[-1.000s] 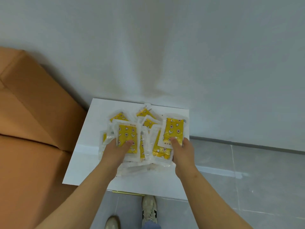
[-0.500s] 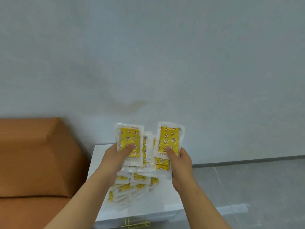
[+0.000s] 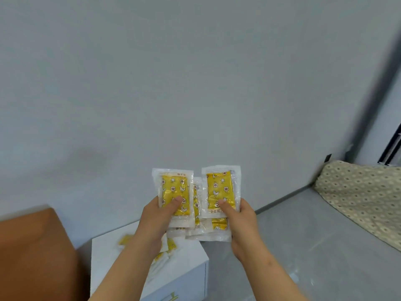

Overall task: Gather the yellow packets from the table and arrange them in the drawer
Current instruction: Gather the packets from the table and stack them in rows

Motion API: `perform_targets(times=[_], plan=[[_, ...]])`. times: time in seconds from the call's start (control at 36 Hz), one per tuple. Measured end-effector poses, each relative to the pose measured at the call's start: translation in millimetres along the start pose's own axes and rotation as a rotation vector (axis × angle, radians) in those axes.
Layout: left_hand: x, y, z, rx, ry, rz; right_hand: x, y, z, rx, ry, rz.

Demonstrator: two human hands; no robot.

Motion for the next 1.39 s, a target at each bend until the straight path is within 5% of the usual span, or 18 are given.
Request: perform_targets(times=[0.53,1.14,1.39], plan=[[167,-63,323,0.024,-0.054,0.097,-276,-19,230,-0.038,-0.003,-0.004],[215,-196,656,-0.206,-0.184,0.008,-496,80,535,0.13,0.232,-0.004],[288,-249,779,-0.235,-0.217,-0.057,-626,91,627,0.122,0.258,-0.044]])
Point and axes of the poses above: each hand's wrist, its own z-axis away from the middle knuckle, its own x-axis out of the palm, y = z × x, the point moved 3 cm from there along -z, towards the middle knuckle, and after that the axes turned 9 degrees about z, right-handed, at the moved point
